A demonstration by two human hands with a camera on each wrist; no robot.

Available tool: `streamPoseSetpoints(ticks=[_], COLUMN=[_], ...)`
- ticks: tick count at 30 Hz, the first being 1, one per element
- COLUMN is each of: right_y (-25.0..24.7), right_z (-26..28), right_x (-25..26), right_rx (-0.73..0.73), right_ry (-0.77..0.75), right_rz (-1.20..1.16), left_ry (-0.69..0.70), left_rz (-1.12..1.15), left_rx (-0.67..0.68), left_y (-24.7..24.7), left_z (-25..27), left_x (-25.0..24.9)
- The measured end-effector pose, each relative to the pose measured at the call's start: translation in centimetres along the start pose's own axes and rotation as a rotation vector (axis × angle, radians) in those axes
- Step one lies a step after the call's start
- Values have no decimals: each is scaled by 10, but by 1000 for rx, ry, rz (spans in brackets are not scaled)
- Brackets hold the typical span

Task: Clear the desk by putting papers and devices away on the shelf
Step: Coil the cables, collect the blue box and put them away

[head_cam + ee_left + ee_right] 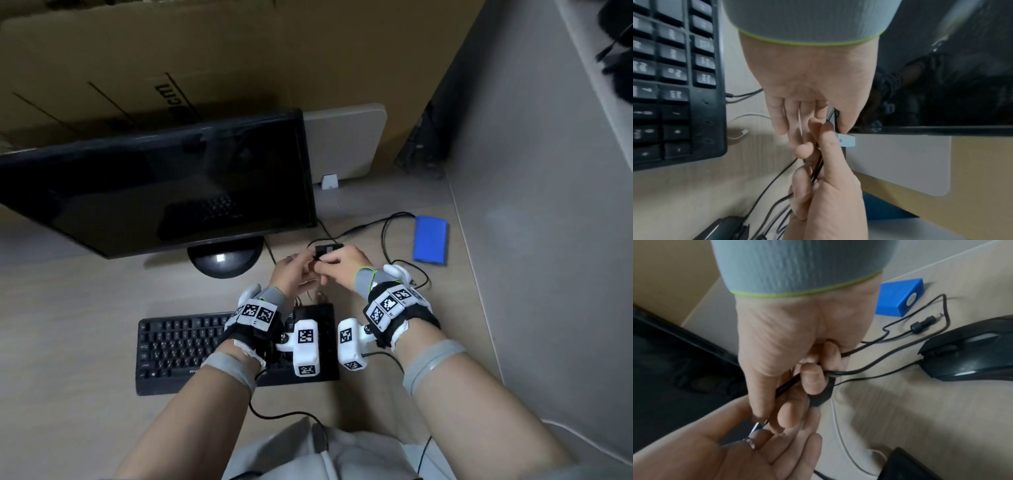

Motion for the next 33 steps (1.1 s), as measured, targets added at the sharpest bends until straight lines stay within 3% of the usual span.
streamPoseSetpoints(ticks=[9,14,19,24,29,31,33], right_y=[65,97,131,152,163,174,195], right_z=[46,57,73,71,76,81,82], right_x=[53,66,80,93,119,131,141], right_rx=[136,104,89,-124,-473,-476,-331], right_ry=[-14,-25,-41,-25,160,72,-30], right_rz=[-178,-123,-148,-59,63,56,-15], left_ry=[47,54,175,242,280,282,297], left_rz=[305,360,531,632,573,538,498], left_rx=[67,-24,-142,-149,-82,-39,0], left_y=[-60,-97,-145,-181,-223,-234,-246], left_z=[60,84,100,108,121,128,135], left_x=[14,20,19,10,-15,-26,-38])
Point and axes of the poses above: each hand's wrist, its own z-axis away from the middle knuckle, its own y-axis out of the palm, x = y × z, the point moved 3 cm from there along -z, towards the middle knuckle, and after that the axes turned 4 degrees about -z, right-handed, at the moved point
